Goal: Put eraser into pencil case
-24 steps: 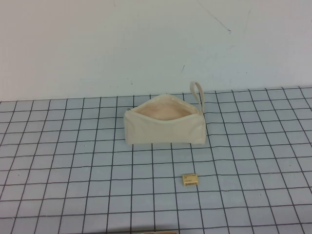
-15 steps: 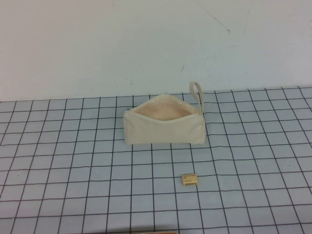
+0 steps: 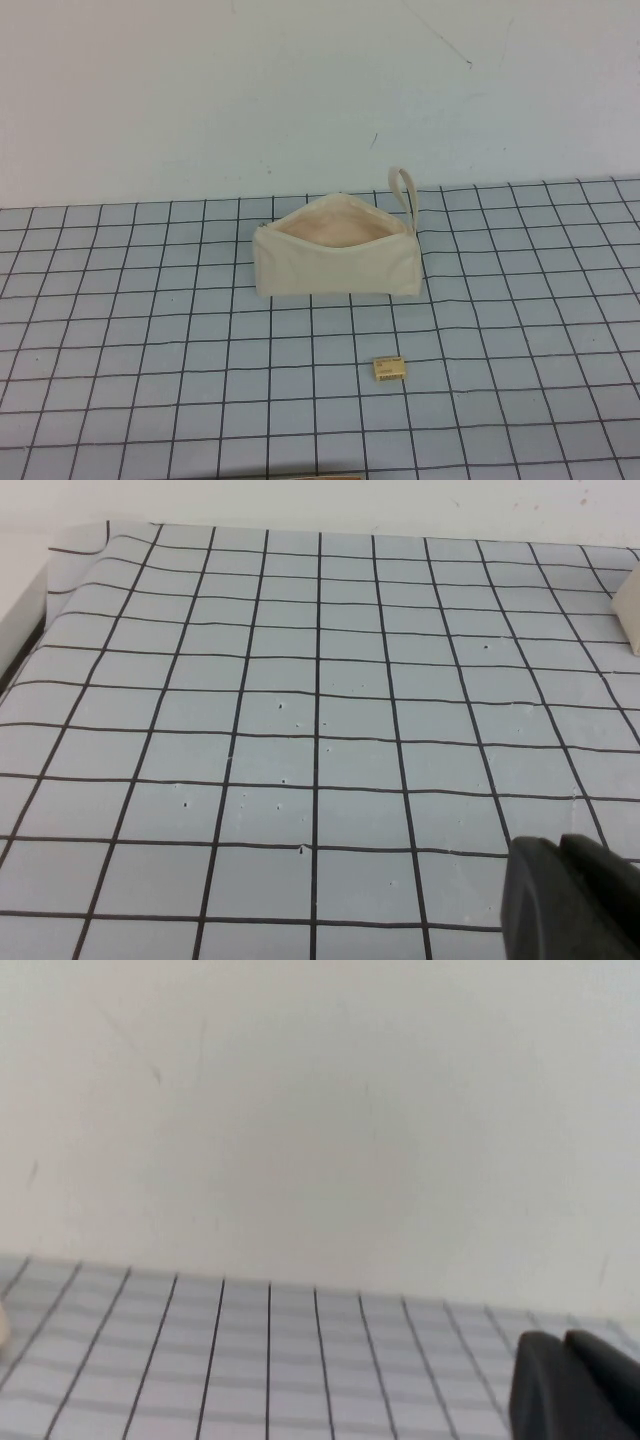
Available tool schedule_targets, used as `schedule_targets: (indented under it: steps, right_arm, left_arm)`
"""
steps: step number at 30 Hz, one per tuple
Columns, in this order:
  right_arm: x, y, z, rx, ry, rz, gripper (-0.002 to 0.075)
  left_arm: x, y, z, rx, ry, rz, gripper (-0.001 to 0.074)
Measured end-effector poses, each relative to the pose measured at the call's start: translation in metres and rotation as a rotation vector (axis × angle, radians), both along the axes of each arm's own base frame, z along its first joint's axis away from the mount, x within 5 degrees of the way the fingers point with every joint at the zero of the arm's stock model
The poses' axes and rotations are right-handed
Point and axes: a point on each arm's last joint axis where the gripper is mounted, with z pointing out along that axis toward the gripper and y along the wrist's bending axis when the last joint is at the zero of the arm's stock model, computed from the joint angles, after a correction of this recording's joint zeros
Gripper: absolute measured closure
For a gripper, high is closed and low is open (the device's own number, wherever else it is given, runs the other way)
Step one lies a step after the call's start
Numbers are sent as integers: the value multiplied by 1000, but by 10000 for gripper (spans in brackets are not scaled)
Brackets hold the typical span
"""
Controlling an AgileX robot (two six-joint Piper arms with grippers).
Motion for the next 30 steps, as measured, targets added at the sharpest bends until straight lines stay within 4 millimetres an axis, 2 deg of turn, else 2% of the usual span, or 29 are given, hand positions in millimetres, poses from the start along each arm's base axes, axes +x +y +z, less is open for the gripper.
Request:
schedule_targets:
  steps: [7, 11, 17, 20, 26, 29, 30]
  right_arm:
    - [-5, 3, 25, -35, -277, 27, 727]
    - [-9, 4, 35, 28, -402, 56, 727]
    - [-11, 4, 40, 57, -466, 59, 727]
    - [-12, 2, 52, 92, -402, 45, 727]
    - [-21, 0, 107, 64, -175, 6, 727]
    - [-11, -1, 127, 18, -11, -18, 727]
    - [2, -2, 131, -5, 126, -23, 727]
  left_arm:
    - [0, 0, 0, 0, 0, 0, 738]
    - [0, 0, 0, 0, 0, 0, 738]
    - [0, 0, 0, 0, 0, 0, 738]
    - [0, 0, 0, 0, 0, 0, 738]
    - [0, 0, 0, 0, 0, 0, 738]
    - [0, 0, 0, 0, 0, 0, 738]
    - [0, 0, 0, 0, 0, 0, 737]
